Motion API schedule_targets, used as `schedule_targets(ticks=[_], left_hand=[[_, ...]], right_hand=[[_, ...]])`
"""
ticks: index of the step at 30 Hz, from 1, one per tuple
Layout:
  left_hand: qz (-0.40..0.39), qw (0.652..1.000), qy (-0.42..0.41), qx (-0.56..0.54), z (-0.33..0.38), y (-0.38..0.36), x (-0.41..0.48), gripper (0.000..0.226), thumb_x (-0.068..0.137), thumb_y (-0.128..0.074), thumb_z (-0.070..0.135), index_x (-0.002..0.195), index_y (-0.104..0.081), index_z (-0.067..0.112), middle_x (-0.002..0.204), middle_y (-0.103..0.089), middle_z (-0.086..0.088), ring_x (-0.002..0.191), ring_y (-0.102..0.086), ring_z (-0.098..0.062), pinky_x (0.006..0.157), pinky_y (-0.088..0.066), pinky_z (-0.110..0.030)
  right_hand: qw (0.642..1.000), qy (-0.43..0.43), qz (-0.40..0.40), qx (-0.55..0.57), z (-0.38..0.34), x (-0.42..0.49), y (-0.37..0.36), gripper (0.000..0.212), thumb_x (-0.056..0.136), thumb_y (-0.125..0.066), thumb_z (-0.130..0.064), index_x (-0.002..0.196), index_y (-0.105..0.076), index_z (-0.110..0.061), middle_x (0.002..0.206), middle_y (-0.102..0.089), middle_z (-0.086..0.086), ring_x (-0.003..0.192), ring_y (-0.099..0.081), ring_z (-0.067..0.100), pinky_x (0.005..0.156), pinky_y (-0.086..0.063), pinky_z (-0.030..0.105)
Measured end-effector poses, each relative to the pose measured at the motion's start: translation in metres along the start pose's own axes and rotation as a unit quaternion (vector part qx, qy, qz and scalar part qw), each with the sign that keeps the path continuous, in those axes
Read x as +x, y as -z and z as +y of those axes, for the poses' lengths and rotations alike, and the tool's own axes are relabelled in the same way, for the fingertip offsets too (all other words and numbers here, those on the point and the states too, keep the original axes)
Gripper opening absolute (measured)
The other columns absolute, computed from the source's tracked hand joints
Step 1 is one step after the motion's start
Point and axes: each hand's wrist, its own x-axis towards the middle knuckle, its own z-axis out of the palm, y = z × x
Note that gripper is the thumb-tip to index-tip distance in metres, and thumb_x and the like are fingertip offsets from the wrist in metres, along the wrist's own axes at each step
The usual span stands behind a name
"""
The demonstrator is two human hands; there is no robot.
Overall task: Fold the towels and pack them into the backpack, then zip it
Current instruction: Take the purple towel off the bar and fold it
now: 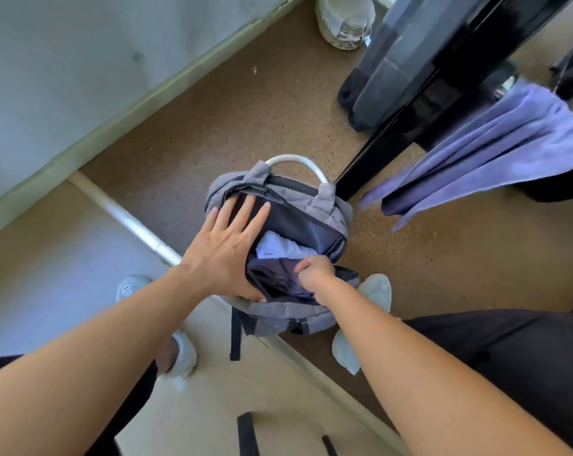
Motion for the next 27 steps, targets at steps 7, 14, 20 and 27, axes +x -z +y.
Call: schedule_targets(ticks=[7,14,20,27], left_hand=[[-0.007,1.000,0.003,0.014,0.009,-0.001,-0.003,0.158,0.044,-0.064,0.094,0.162,0.014,0.025,0.171,0.007,-0.014,0.156,-0.001,-0.043,0.126,-0.012,-0.056],[-0.020,1.000,0.010,0.018,0.017,0.003,-0.003,0.155,0.046,-0.072,0.089,0.163,0.009,0.028,0.170,0.009,-0.015,0.154,0.002,-0.045,0.125,-0.008,-0.059],[-0.025,0.999,0.012,0.016,0.016,0.003,-0.001,0.157,0.044,-0.071,0.091,0.163,0.010,0.029,0.170,0.013,-0.014,0.155,0.004,-0.045,0.125,-0.006,-0.060],[-0.038,0.999,0.014,0.017,0.015,0.001,-0.001,0.158,0.043,-0.071,0.092,0.162,0.013,0.031,0.168,0.018,-0.015,0.154,0.009,-0.046,0.124,-0.002,-0.060]], right_hand=[[0.871,0.172,0.129,-0.442,0.011,-0.008,-0.019,0.042,0.086,-0.070,-0.025,0.127,-0.058,-0.023,0.138,-0.035,0.010,0.126,-0.037,0.035,0.101,-0.039,0.043],[0.886,0.303,-0.089,-0.339,0.016,-0.005,-0.026,0.062,0.091,-0.054,-0.005,0.145,-0.047,-0.035,0.142,-0.051,0.007,0.118,-0.057,0.038,0.089,-0.051,0.042],[0.869,0.241,-0.136,-0.409,0.020,0.003,-0.032,0.040,0.096,-0.050,-0.014,0.131,-0.056,-0.033,0.129,-0.059,0.012,0.114,-0.060,0.036,0.079,-0.047,0.037],[0.873,0.145,-0.254,-0.391,0.026,0.017,-0.048,0.037,0.102,-0.051,-0.023,0.139,-0.056,-0.017,0.135,-0.060,0.014,0.120,-0.057,0.032,0.101,-0.049,0.039]])
